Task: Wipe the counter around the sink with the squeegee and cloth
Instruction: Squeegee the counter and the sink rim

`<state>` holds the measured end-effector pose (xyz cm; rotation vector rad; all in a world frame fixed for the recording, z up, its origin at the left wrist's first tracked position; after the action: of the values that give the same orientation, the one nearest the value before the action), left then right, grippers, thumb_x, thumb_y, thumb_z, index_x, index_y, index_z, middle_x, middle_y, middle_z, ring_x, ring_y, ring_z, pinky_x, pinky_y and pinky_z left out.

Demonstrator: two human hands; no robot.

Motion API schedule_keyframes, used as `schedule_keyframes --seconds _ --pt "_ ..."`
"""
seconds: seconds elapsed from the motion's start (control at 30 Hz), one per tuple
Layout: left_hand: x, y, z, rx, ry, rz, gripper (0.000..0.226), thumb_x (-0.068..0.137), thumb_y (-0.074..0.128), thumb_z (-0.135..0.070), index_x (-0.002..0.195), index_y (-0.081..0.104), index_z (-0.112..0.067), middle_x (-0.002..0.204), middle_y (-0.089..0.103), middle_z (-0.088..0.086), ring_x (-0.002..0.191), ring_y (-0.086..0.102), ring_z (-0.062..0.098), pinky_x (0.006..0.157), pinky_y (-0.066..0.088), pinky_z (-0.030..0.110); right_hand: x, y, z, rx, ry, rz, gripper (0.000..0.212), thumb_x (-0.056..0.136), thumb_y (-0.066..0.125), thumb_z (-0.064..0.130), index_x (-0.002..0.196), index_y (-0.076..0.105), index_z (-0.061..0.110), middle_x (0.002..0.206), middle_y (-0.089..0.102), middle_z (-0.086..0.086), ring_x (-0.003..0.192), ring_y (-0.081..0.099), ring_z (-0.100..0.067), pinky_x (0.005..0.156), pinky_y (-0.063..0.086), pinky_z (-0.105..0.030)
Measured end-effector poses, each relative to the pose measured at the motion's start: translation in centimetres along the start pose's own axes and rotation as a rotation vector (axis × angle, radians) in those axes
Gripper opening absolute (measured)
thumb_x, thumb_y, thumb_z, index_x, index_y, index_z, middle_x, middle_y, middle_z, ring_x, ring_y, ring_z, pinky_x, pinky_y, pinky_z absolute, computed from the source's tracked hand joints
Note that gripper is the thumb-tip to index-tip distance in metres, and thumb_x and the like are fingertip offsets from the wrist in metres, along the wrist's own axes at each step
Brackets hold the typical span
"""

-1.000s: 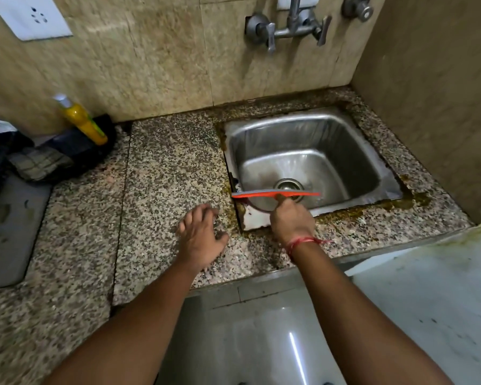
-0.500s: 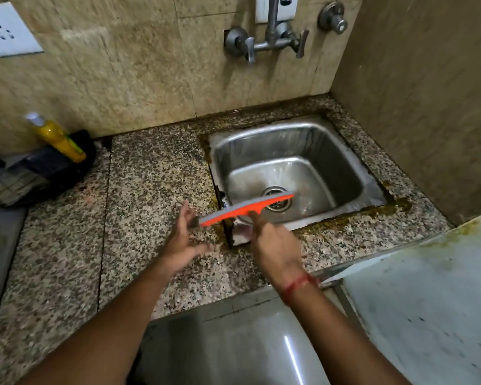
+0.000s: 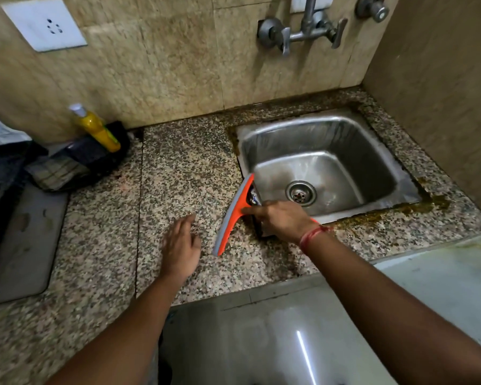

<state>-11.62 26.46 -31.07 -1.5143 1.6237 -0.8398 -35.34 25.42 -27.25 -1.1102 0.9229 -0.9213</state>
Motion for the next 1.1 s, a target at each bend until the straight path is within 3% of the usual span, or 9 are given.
schedule_keyframes --seconds 0.07,0.2,0.3,0.37,0.5,0.63,0.73,0.93,1.1 --pt "0.3 0.6 -0.4 0.081 0.062 0.028 0.069 0.094 0.055 -0.028 0.154 0.021 -0.029 0.162 0.019 -0.002 0.150 0.013 0.023 0.122 0.006 0.049 0.3 0.2 -0.3 -0.029 -0.050 0.039 0.051 0.093 0.056 0.039 0.141 0.044 0.050 0.112 0.065 -0.003 0.101 0.062 -0.026 0.074 0.043 -0.031" --pt "0.2 3.7 -1.7 0.285 0.178 0.196 0.095 0.086 0.050 -0.068 0.157 0.002 -0.028 0.165 -0.009 -0.001 0.151 -0.009 0.025 0.119 -0.010 0.048 -2.5 -0.3 -3.7 -0.042 0.006 0.053 0.048 0.090 0.028 0.061 0.135 0.046 0.059 0.109 0.067 0.001 0.100 0.064 -0.023 0.077 0.048 -0.030" --pt "0.0 4.8 -2.2 0.333 0.176 0.229 0.108 0.077 0.047 -0.081 0.157 -0.002 -0.026 0.164 -0.014 0.000 0.151 -0.012 0.026 0.116 -0.012 0.049 -6.7 -2.1 -7.7 -0.027 0.148 0.051 0.038 0.095 0.044 0.053 0.132 0.047 0.061 0.123 0.067 0.002 0.110 0.065 -0.023 0.091 0.050 -0.032" --pt "0.0 4.8 -2.3 0.317 0.169 0.219 0.106 0.078 0.048 -0.079 0.157 0.000 -0.027 0.165 -0.011 -0.001 0.151 -0.011 0.026 0.116 -0.012 0.048 -8.5 -3.4 -8.6 -0.034 0.223 0.017 0.040 0.096 0.054 0.044 0.134 0.051 0.055 0.114 0.069 -0.003 0.104 0.066 -0.027 0.084 0.049 -0.033" --pt "-0.2 4.0 -2.5 0.196 0.164 0.117 0.072 0.095 0.044 -0.057 0.155 0.016 -0.031 0.165 0.004 -0.006 0.152 0.000 0.020 0.118 -0.008 0.046 -9.6 -3.9 -3.2 0.092 0.373 -0.127 0.052 0.096 0.048 0.017 0.142 0.045 0.041 0.101 0.072 -0.009 0.088 0.069 -0.030 0.069 0.050 -0.034" --pt "-0.4 3.0 -2.8 0.073 0.142 -0.012 0.050 0.098 0.044 -0.028 0.147 0.036 -0.029 0.158 0.028 -0.004 0.148 0.018 0.017 0.123 0.007 0.049 -10.5 0.0 3.7 0.282 0.477 -0.084 0.030 0.099 0.045 0.016 0.121 0.064 0.020 0.088 0.073 -0.009 0.076 0.065 -0.022 0.062 0.046 -0.027" --pt "-0.2 2.5 -3.2 0.041 0.122 -0.056 0.050 0.097 0.044 -0.022 0.146 0.038 -0.029 0.156 0.032 -0.007 0.146 0.023 0.013 0.121 0.010 0.044 -11.5 3.2 5.6 0.399 0.589 -0.083 0.022 0.101 0.045 0.014 0.108 0.066 0.016 0.087 0.071 -0.005 0.076 0.066 -0.018 0.062 0.050 -0.024" --pt "0.0 3.6 -3.6 0.040 0.115 0.026 0.061 0.096 0.050 -0.025 0.152 0.027 -0.031 0.160 0.024 -0.007 0.148 0.019 0.016 0.123 0.011 0.048 -8.1 3.7 2.8 0.453 0.698 -0.168 0.023 0.104 0.039 0.015 0.116 0.058 0.017 0.088 0.066 -0.001 0.077 0.063 -0.020 0.058 0.046 -0.021" --pt "-0.4 3.7 -4.9 0.062 0.153 0.050 0.068 0.097 0.049 -0.026 0.156 0.015 -0.032 0.164 0.013 -0.005 0.150 0.013 0.020 0.119 -0.001 0.042 -5.5 1.1 -2.8 0.507 0.837 -0.249 0.035 0.096 0.040 0.010 0.122 0.062 0.015 0.102 0.069 -0.018 0.096 0.065 -0.036 0.077 0.050 -0.035"
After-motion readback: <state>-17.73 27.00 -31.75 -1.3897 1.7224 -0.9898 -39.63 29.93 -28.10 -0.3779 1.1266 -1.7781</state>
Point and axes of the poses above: each hand's wrist, its own x-axis towards the middle knuckle, its own y-axis out of the palm, z = x × y, the point moved 7 cm from there along x, towards the middle knuckle
